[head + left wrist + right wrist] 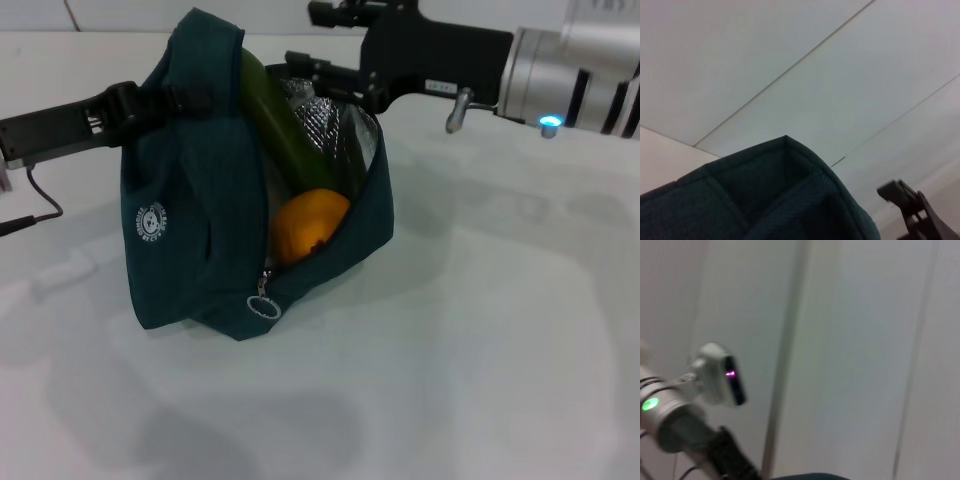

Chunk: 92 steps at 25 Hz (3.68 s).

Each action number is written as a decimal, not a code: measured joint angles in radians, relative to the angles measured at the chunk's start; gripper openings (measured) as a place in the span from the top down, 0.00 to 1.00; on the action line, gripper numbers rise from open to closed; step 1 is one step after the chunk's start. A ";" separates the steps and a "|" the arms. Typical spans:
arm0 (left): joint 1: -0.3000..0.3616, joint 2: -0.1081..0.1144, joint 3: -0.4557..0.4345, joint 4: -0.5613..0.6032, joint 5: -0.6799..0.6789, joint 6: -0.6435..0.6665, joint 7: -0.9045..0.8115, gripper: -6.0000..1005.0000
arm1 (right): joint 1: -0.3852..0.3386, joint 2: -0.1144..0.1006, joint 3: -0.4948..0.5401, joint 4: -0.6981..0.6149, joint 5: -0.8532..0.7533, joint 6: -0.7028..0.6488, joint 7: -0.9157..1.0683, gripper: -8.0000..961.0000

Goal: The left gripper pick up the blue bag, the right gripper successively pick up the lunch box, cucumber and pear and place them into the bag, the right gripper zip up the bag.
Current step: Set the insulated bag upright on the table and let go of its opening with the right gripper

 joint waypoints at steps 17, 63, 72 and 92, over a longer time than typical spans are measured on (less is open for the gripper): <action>0.006 0.006 0.000 0.000 0.000 -0.003 0.001 0.93 | -0.348 -0.029 0.063 -0.293 -0.281 -0.042 0.120 0.33; -0.012 0.002 0.000 -0.001 -0.012 -0.018 0.001 0.93 | -0.262 0.012 0.028 -0.065 -0.292 -0.021 -0.027 0.61; -0.011 0.004 0.000 -0.002 -0.021 -0.026 0.001 0.93 | -0.270 0.010 0.034 -0.082 -0.292 -0.015 -0.056 0.88; -0.015 -0.001 0.006 -0.031 -0.024 -0.025 0.006 0.93 | -0.466 0.000 0.053 -0.397 -0.235 -0.013 -0.070 0.97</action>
